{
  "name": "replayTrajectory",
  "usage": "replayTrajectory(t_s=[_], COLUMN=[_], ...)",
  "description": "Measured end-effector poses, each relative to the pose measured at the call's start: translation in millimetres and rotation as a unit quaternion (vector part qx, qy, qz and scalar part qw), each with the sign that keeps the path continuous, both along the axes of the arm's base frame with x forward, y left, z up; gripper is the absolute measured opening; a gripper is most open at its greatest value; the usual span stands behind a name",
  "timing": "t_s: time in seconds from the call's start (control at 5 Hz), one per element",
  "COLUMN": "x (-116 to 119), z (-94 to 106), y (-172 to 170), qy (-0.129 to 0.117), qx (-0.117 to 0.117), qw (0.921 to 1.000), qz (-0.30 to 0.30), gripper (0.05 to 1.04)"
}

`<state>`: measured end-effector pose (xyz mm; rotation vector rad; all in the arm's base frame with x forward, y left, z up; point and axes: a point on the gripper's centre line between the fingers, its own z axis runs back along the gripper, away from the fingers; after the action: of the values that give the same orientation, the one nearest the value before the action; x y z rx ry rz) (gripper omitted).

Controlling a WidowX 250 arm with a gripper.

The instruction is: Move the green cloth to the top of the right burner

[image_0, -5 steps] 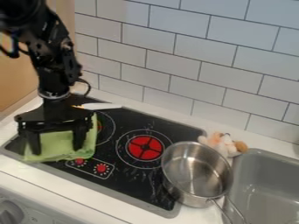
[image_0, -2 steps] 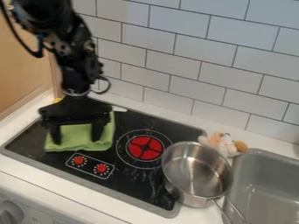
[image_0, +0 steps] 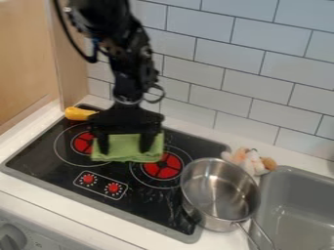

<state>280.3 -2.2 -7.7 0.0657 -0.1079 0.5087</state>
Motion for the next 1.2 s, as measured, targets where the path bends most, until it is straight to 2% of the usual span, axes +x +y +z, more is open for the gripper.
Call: replayTrajectory(t_s=[0.4,0.6,1.0,1.2], x=[22.0,25.9,23.0,9.4], z=[-2.6,-2.5,1.4,3.4], y=[-39.0,-45.9,-44.6,-44.9], qy=[-0.007,-0.009,-0.011,0.001], qx=[0.0,0.0,0.003,-0.003], qw=[0.9986,0.9982,0.9988,0.9992], qz=[-0.052,-0.059,-0.048,-0.039], gripper=[0.999,0.999,1.0,1.0])
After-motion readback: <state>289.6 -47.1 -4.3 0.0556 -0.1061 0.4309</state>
